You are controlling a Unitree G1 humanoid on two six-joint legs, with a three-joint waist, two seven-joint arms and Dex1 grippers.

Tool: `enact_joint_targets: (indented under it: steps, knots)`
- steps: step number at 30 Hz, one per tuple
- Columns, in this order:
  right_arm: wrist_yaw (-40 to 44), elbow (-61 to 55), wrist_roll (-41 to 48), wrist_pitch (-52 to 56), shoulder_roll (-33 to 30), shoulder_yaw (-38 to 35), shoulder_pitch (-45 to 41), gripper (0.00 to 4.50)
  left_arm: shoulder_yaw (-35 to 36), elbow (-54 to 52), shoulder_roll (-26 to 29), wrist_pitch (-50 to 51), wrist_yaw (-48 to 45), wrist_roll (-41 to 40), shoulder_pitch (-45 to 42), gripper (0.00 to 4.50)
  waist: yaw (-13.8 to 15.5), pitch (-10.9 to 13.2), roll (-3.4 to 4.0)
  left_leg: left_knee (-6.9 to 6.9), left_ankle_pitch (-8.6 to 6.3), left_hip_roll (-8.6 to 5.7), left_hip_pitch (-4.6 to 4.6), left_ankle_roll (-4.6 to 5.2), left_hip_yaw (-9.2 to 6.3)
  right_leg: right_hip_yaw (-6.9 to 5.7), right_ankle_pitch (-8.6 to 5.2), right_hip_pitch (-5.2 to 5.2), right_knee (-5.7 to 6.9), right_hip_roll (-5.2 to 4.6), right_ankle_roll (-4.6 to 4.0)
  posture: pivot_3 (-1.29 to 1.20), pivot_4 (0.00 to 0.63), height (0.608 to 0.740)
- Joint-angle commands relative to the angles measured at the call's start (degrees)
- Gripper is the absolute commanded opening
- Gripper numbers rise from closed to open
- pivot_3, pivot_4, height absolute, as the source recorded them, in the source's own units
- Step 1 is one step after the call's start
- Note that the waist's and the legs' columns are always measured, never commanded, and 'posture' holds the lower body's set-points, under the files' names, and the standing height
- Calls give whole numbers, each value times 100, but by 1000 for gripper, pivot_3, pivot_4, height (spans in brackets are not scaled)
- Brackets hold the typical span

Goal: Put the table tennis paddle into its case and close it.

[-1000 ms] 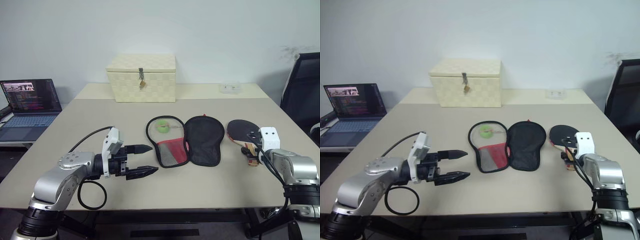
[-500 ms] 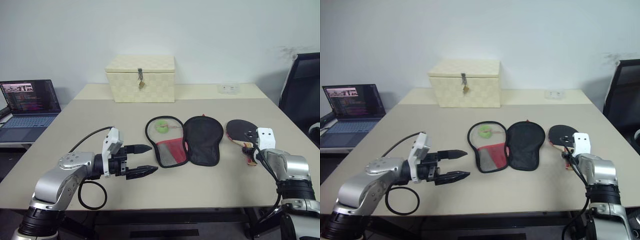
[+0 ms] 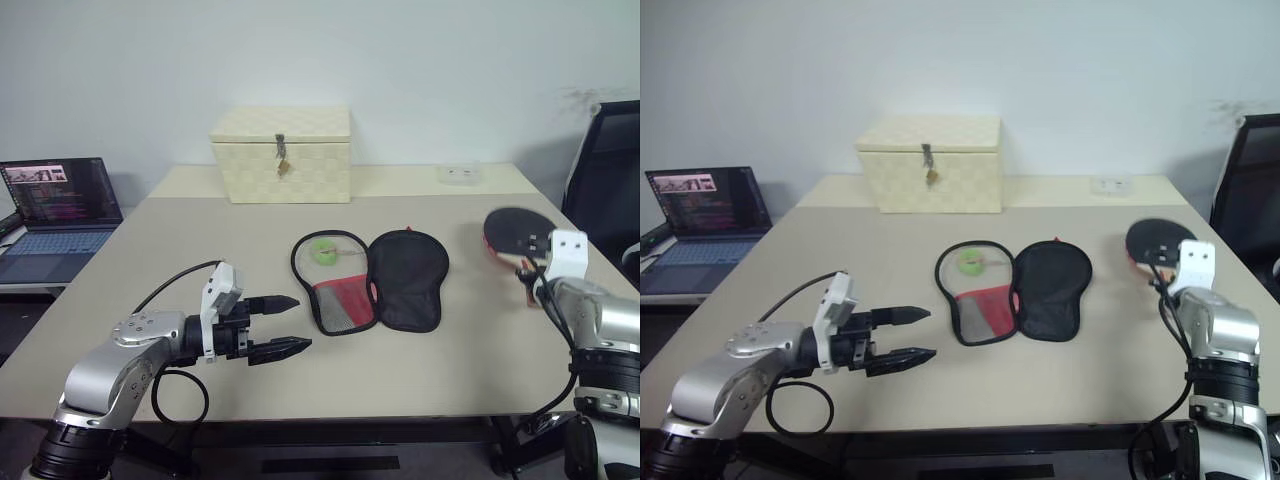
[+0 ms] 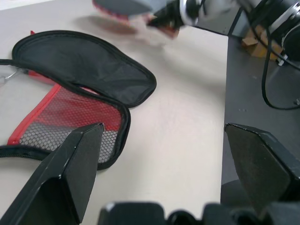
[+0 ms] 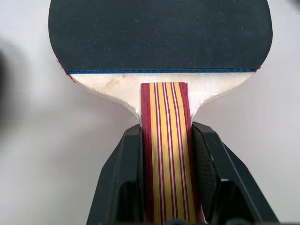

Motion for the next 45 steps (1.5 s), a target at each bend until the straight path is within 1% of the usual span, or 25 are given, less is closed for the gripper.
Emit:
enact_joint_targets:
  steps: [1, 4, 6, 8, 11, 16, 22, 29, 40, 42, 43, 45]
  knots:
    - [-66, -1367, 444, 892, 621, 217, -83, 1058, 237, -195, 114, -26, -30, -133, -18, 4500, -35, -2, -3, -1, 0, 5, 1, 0, -2, -1, 0, 0, 0, 0, -3, 0, 150, 740]
    - [-288, -2052, 549, 1514, 1330, 246, -5, 1058, 310, -234, 146, 29, -62, -225, 14, 4500, -42, -2, -3, -3, 0, 58, 4, -1, -7, -3, 3, -2, 3, 28, -26, 0, 150, 740]
    - [-483, -2392, 568, 1778, 1979, 386, 62, 1058, 393, -272, 193, 69, -75, -279, 75, 4500, -25, -2, -3, -2, 1, 66, 0, -2, -15, -3, 0, -11, 14, 39, -40, 0, 150, 740]
    - [-688, -2446, 496, 1759, 2542, 580, 109, 1058, 461, -291, 230, 79, -52, -289, 138, 4500, -16, -2, -3, -1, 2, 63, -11, -4, -3, -1, -7, -42, 49, 38, -51, 0, 150, 740]
    - [-839, -2204, 345, 1503, 2898, 702, 73, 1058, 477, -329, 247, 87, 4, -314, 175, 4500, 4, -2, -3, 1, 4, 63, -14, -7, -1, -4, -11, -53, 66, 38, -57, 0, 150, 740]
    - [-840, -1640, 171, 978, 3038, 932, 118, 1058, 481, -424, 215, 106, 92, -309, 225, 4500, 31, -4, -7, 4, 6, 55, -12, -11, 2, -7, -11, -51, 70, 41, -56, 0, 150, 740]
    - [-803, -939, -62, 395, 2887, 1027, 114, 1058, 526, -502, 229, 96, 163, -310, 323, 4500, -3, -4, -7, 0, 6, 65, -8, -11, 4, -5, -14, -54, 74, 44, -61, 0, 150, 740]
    - [-907, -732, -288, 126, 2831, 1126, 198, 1058, 542, -535, 237, 101, 200, -323, 362, 4500, -22, -4, -7, 0, 6, 66, -7, -11, 3, -5, -15, -55, 77, 44, -63, 0, 150, 740]
    - [-1000, -651, -504, 92, 2973, 1266, 266, 1058, 460, -454, 222, 89, 191, -283, 251, 4500, -22, -4, -7, 0, 6, 66, -7, -11, 3, -5, -15, -55, 78, 46, -63, 0, 150, 740]
    - [-946, -743, -474, 124, 3015, 1289, 286, 1777, 453, -450, 218, 85, 193, -274, 249, 4500, -22, -4, -7, 0, 6, 66, -7, -11, 3, -6, -15, -55, 77, 46, -63, 0, 150, 740]
    - [-890, -823, -454, 150, 3016, 1334, 297, 1982, 456, -448, 215, 83, 200, -269, 254, 4500, -23, -4, -7, 0, 6, 66, -7, -11, 3, -5, -15, -55, 78, 46, -63, 0, 150, 740]
    - [-814, -979, -441, 227, 2998, 1423, 312, 2613, 470, -432, 199, 72, 249, -239, 267, 4500, -23, -4, -7, 0, 6, 66, -6, -11, 3, -5, -15, -55, 78, 46, -63, 0, 150, 740]
